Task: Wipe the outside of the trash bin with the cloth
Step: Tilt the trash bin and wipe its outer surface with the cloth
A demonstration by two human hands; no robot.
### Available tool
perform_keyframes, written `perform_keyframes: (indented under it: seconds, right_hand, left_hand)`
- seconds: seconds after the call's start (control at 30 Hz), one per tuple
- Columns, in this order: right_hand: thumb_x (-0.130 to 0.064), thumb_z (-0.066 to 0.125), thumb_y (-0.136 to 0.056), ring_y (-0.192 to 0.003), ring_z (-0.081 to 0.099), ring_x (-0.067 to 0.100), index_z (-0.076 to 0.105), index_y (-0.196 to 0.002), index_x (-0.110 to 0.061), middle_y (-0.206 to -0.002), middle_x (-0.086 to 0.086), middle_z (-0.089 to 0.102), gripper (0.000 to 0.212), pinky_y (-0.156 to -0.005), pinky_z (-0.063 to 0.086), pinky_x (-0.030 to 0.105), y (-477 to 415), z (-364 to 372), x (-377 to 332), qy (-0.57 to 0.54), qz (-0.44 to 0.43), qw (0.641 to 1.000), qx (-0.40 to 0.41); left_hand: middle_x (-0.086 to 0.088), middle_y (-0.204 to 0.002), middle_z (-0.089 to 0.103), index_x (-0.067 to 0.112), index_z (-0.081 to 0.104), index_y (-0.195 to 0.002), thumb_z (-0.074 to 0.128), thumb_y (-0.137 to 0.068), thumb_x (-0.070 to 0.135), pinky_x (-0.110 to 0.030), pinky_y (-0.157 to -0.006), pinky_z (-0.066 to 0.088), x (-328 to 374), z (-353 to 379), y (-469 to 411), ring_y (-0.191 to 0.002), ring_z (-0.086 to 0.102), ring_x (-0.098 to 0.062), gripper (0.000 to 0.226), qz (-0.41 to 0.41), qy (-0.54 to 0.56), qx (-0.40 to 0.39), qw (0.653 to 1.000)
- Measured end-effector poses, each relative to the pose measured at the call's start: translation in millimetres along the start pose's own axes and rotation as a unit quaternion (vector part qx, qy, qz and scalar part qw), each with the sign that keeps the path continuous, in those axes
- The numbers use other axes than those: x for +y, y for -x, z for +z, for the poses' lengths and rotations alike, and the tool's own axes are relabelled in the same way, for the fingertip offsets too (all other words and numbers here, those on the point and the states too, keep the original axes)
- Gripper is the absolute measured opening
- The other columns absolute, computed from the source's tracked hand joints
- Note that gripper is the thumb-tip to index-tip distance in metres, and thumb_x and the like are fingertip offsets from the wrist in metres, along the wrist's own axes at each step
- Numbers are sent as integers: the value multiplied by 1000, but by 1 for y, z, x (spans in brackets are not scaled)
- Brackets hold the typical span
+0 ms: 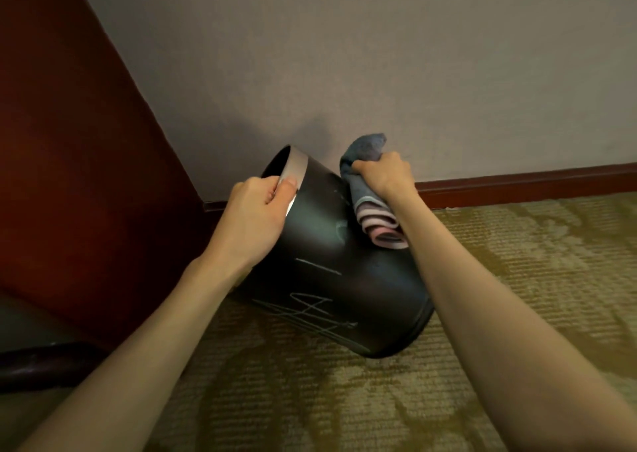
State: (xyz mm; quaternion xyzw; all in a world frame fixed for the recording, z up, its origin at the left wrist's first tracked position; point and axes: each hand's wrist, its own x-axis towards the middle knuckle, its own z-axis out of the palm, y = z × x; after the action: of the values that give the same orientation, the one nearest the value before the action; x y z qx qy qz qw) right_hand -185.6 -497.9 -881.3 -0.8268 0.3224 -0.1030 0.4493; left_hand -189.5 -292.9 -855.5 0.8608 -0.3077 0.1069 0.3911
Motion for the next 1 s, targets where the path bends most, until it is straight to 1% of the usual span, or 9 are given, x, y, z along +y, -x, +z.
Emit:
perform_keyframes:
  seconds: [0.13,0.33,0.47,0.6,0.7,0.77,0.83,0.9,1.0]
  right_hand:
    - [-44,55,-78,-94,58,39,61,-105,-8,-108,20,62,45,-69,37,34,15,0,6,17,-27,998,55]
    - [-41,53,-80,-92,58,40,57,-92,-18,-100,16,64,27,-69,35,34,55,-12,19,-29,-39,990,136]
    - [-40,55,-80,-91,58,38,57,-97,-15,-101,12,61,30,-68,34,34,87,-3,24,-61,-63,973,213]
    - [-41,50,-76,-79,55,24,51,-100,-16,-100,3,50,35,-63,31,29,126,26,32,-110,-104,947,284]
    - [-45,50,-75,-76,47,4,44,-106,-25,-101,-10,41,37,-59,29,18,153,49,40,-162,-128,933,295]
    - [-48,49,-76,-75,40,-3,41,-106,-28,-97,-20,29,37,-56,29,15,158,58,43,-162,-130,931,299]
    - [-48,49,-76,-72,37,-4,41,-105,-28,-94,-22,23,36,-52,28,15,156,61,42,-143,-129,932,308]
    - [-45,51,-76,-71,35,-4,41,-103,-27,-92,-22,21,34,-51,25,8,153,61,39,-132,-137,930,314]
    - [-38,57,-77,-71,39,2,45,-103,-23,-91,-21,22,32,-52,26,16,149,59,34,-135,-150,933,298]
  left_hand:
    - [0,-48,31,7,35,-54,43,-96,25,-26,-43,21,6,3,1,-43,32,-9,47,-2,-7,-9,1000]
    - [-3,-51,33,6,34,-57,42,-96,27,-34,-49,19,23,12,3,-47,32,-15,45,2,5,-36,999]
    - [-2,-50,32,8,33,-57,41,-96,27,-37,-52,14,27,13,-1,-49,32,-19,45,-11,-8,-29,999]
    - [-2,-52,36,10,34,-56,40,-97,27,-34,-54,14,23,13,-5,-57,36,-25,45,-14,-24,-24,999]
    - [-2,-53,38,10,36,-56,40,-97,28,-33,-54,14,21,15,-7,-61,39,-26,45,-19,-25,-18,999]
    - [-1,-52,38,12,35,-55,40,-97,27,-32,-53,14,20,14,-4,-57,39,-23,45,-7,-29,-13,999]
    - [1,-50,36,12,34,-54,41,-97,26,-32,-51,16,17,11,-1,-49,36,-13,46,17,-28,-11,999]
    - [2,-49,32,11,34,-55,42,-97,27,-28,-46,20,13,8,2,-44,31,-9,46,32,-18,-16,999]
    - [4,-48,32,14,33,-54,43,-97,26,-23,-44,23,8,2,2,-42,31,-8,46,33,-19,-23,999]
